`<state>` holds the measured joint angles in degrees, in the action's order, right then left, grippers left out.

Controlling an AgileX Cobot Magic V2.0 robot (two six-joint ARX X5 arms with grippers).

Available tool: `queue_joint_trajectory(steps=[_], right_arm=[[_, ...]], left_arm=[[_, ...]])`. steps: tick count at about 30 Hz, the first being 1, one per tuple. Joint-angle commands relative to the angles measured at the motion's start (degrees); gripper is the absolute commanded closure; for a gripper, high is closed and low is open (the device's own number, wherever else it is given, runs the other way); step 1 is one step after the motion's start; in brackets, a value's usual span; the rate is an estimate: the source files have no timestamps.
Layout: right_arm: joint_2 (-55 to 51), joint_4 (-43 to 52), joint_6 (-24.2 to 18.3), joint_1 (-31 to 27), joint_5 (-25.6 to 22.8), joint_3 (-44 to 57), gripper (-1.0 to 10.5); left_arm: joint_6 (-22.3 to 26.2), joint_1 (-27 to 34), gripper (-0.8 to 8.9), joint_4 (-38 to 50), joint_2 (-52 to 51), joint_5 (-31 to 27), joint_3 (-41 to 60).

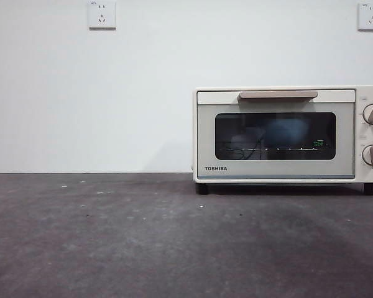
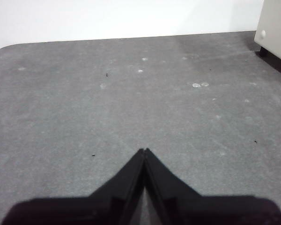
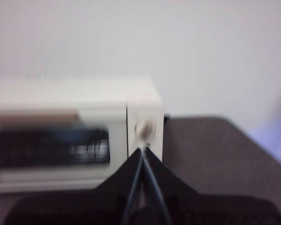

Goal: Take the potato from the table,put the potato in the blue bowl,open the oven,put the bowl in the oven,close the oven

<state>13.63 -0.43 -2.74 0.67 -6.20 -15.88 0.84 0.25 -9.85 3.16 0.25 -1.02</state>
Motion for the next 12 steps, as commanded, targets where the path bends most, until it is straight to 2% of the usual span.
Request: queue_joint_trajectory(steps=[1,8,12], right_arm=[[-4.6,0.8,1.3,-1.3,0.8,6.0,9.5],[-11.0,0.0,1.0,-3.4,0.9,13.2,9.5],[-13.2,-1.7,0.9,-3.4,6.3,15.1,9.5]], left_arm=[[-0.2,0.2,8.17,0.4,0.0,0.2,0.6],[-0.2,0.2,8.17,0.4,0.0,0.2,0.6],[-0.2,0.2,8.17,0.4,0.0,0.2,0.6]])
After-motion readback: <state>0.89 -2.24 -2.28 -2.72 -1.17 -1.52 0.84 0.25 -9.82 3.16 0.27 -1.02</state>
